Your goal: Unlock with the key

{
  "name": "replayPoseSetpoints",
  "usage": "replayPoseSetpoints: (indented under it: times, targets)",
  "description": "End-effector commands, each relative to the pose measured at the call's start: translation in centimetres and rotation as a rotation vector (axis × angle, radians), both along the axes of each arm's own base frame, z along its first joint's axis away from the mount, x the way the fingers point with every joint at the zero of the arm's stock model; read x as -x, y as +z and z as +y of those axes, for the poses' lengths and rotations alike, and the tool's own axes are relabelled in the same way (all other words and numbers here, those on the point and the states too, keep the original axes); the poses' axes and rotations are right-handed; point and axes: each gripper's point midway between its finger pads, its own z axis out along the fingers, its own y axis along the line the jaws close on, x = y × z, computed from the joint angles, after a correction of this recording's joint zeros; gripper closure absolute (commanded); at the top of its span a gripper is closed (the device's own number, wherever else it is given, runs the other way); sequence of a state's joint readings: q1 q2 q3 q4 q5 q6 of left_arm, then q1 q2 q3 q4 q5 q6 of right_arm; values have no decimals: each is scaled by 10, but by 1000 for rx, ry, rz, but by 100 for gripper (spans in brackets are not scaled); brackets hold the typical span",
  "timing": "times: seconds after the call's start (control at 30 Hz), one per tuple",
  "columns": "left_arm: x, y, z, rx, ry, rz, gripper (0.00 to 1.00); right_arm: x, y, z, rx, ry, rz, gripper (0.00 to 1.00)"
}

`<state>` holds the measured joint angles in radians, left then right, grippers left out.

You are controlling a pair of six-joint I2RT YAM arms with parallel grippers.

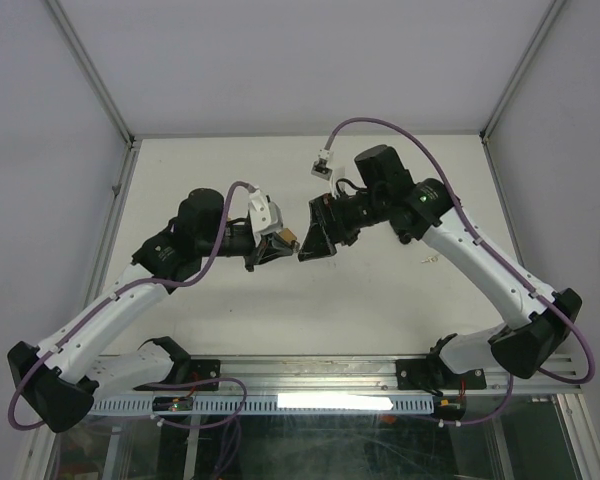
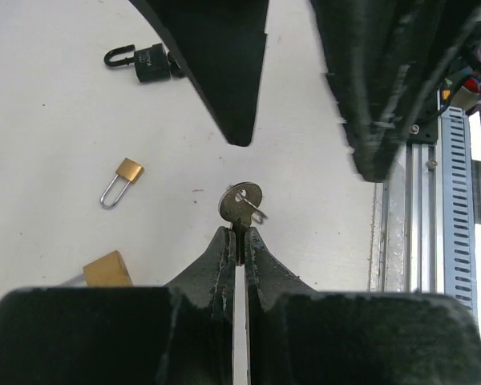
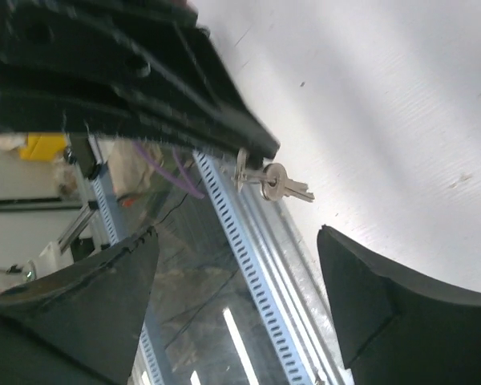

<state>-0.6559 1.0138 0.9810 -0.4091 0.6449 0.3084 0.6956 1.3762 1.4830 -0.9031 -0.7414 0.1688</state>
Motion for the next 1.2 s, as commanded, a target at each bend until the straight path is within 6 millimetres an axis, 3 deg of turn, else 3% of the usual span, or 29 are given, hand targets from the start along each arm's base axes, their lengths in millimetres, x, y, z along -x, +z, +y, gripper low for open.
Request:
replayPoseSetpoints:
  times: [0.0,0.13,0.4,0.63,0.8,1.0,1.1,1.17]
  targets:
    - [-7,5,4,-68,10,-98,100,-37,37,12,-112,-181,-145,24]
    - [-11,7,4,-80,17,-110,100,-35,26,26,-176,-162,-93,40]
    - [-8,8,3,-76,5,-102,100,-31,13,44,-214,-136,-50,44]
    - [-8,10,2,-74,2,-108,100,-31,18,49,-247,-110,-72,57]
    - [-8,10,1,-74,-4,-109,100,-27,7,53,-222,-85,-44,54]
    - [-8,11,1,-75,-5,-120,100,-25,-7,51,-173,-75,-25,63]
    - [-7,9,1,-77,-7,-119,100,-24,-9,47,-163,-78,-31,71]
    - [-7,9,1,-77,-9,-120,100,-23,-11,45,-152,-81,-35,67]
